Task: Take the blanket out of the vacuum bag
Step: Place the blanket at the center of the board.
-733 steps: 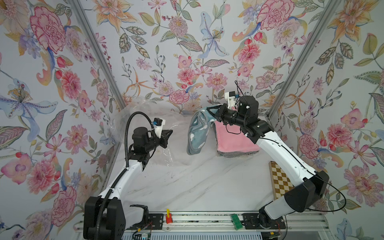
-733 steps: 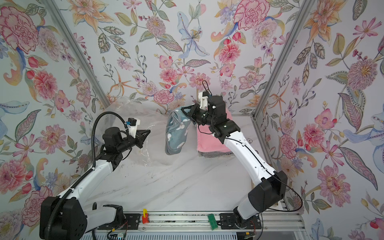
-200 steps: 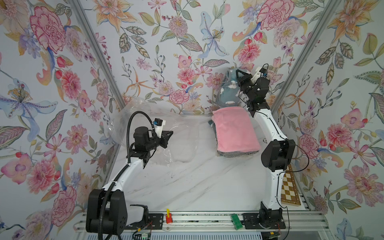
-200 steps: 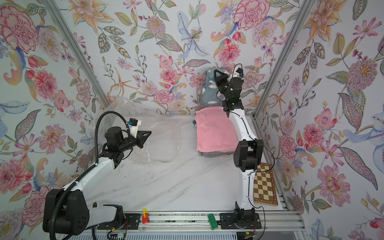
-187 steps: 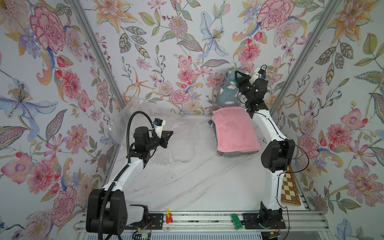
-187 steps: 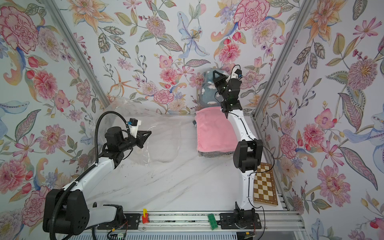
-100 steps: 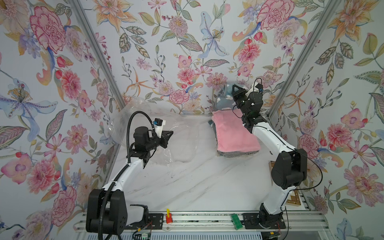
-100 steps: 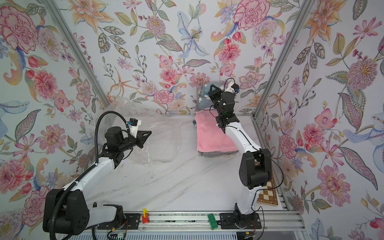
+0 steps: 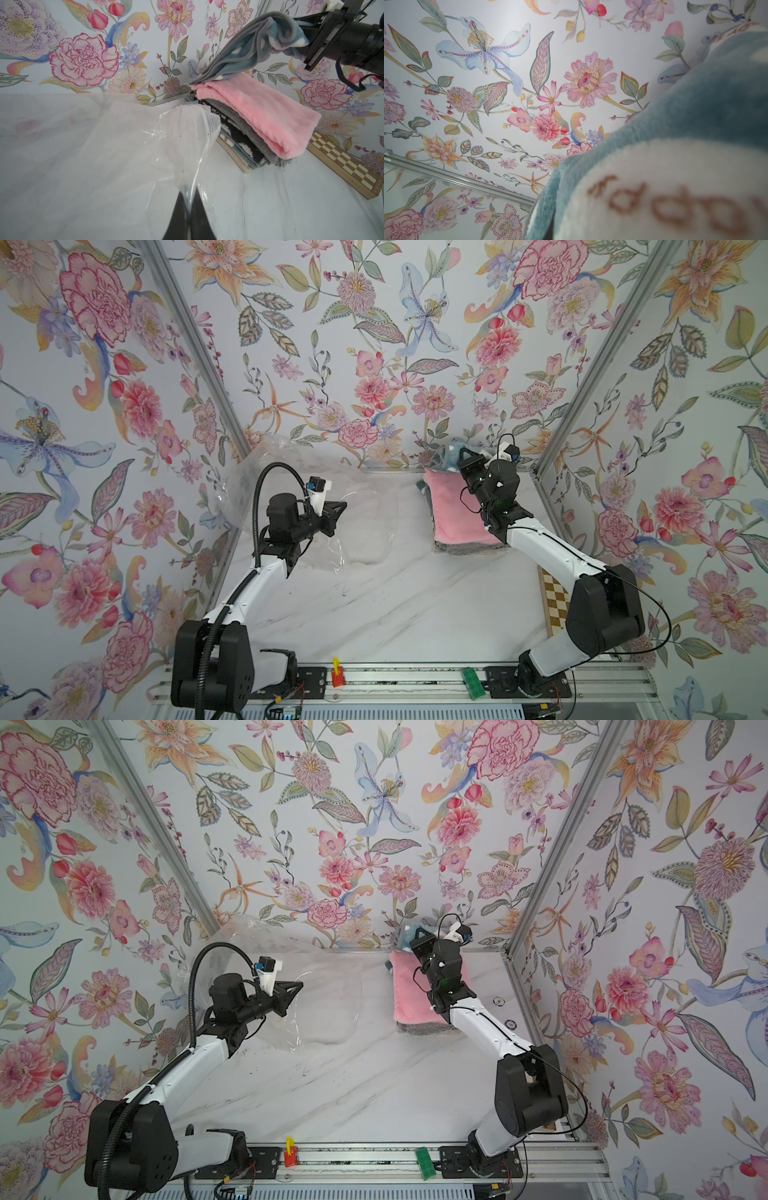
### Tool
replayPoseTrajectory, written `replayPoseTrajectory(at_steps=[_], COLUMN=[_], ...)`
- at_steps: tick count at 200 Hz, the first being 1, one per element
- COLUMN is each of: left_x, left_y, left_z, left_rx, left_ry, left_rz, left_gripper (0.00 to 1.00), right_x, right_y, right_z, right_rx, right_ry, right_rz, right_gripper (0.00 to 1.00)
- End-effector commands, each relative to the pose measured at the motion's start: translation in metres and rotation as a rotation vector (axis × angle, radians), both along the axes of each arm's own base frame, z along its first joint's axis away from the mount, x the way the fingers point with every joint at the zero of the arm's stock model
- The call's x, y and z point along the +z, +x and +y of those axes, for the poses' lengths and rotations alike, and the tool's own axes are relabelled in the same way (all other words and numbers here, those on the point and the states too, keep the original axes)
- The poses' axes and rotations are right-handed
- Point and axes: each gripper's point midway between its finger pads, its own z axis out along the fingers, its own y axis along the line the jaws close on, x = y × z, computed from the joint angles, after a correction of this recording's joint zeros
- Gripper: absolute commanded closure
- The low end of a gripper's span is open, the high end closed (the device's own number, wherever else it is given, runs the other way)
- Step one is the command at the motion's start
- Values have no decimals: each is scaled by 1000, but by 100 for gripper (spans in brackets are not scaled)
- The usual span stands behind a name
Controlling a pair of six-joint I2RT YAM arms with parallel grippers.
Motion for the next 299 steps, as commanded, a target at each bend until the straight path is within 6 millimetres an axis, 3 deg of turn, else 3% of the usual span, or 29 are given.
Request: replayPoseTrajectory(at_steps=[1, 46, 136, 176, 217, 238, 272, 287, 299], left_x=[13, 12, 7, 2, -1, 0, 2, 1, 0], left_y=[-6, -7, -7, -5, -5, -6, -8, -9, -9], left_z=[-5, -9, -12, -16, -17, -19, -21, -24, -25], left_rx=[-23, -31, -34, -44, -45, -48, -56, -62, -64], left_ry=[-11, -11, 9, 14, 28, 29, 29, 29, 31], left_rz=[-35, -33, -21, -9, -3, -4, -9, -9, -5], left_gripper=[100, 100, 100, 100, 100, 100, 100, 100, 100], right_x=[12, -29, -108, -122, -125, -123, -128, -129, -130], right_y=[-19, -51, -85, -104, -122, -132, -166, -181, -189], right_z=[-7, -14, -8, -14, -17, -13, -17, -26, -36], right_rx=[-31, -86, -76, -66, -13, 57, 163, 186, 204], right_ry=[37, 35, 63, 46, 5, -40, -80, -77, -59], right_rz=[-28, 91, 266, 305, 300, 312, 355, 359, 360], right_gripper=[100, 100, 89, 77, 49, 43, 35, 21, 19])
